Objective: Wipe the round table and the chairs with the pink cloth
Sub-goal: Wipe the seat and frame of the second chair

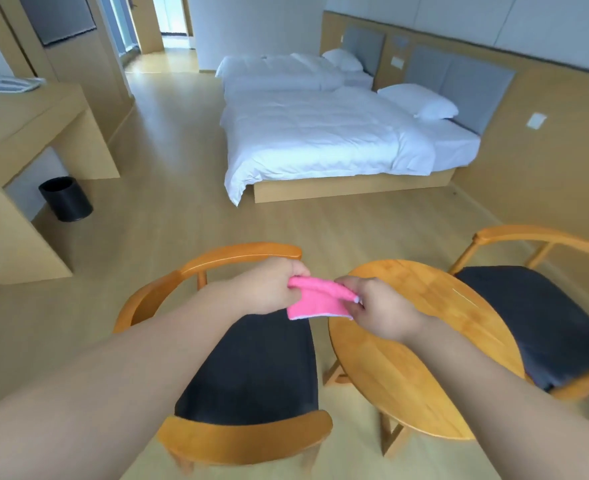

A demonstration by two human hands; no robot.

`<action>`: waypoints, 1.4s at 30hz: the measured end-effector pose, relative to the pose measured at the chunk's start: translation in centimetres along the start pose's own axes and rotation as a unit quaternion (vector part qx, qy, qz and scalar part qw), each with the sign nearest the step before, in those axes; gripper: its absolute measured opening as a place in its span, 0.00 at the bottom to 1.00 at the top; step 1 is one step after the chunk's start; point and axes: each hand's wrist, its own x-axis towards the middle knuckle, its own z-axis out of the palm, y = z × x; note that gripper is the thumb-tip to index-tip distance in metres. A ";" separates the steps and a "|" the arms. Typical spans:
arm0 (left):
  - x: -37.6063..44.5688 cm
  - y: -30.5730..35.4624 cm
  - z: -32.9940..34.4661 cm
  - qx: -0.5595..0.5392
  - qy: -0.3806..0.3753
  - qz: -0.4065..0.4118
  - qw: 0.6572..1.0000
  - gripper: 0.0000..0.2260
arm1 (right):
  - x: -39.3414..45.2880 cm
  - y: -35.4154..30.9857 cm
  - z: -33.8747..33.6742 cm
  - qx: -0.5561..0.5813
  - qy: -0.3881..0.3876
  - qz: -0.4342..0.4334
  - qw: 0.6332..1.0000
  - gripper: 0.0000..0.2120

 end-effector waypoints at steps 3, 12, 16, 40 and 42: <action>-1.0 -2.1 -0.5 0.016 0.001 0.052 0.998 0.10 | -1.3 -2.6 1.5 -0.022 0.029 0.028 0.999 0.12; -6.8 -7.8 1.2 0.009 -0.097 0.166 0.981 0.07 | -8.0 -11.4 10.9 0.002 0.063 0.194 0.979 0.15; -8.7 -6.3 4.4 -0.006 -0.159 0.187 0.969 0.06 | -12.6 -12.1 12.9 -0.003 0.081 0.281 0.956 0.15; -12.1 -8.2 36.1 -0.016 -0.235 0.121 0.964 0.09 | -31.8 2.9 32.0 0.066 0.124 0.512 0.847 0.15; -11.6 -10.3 39.9 -0.033 -0.230 0.128 0.964 0.08 | -32.4 5.0 35.5 0.065 0.136 0.527 0.836 0.16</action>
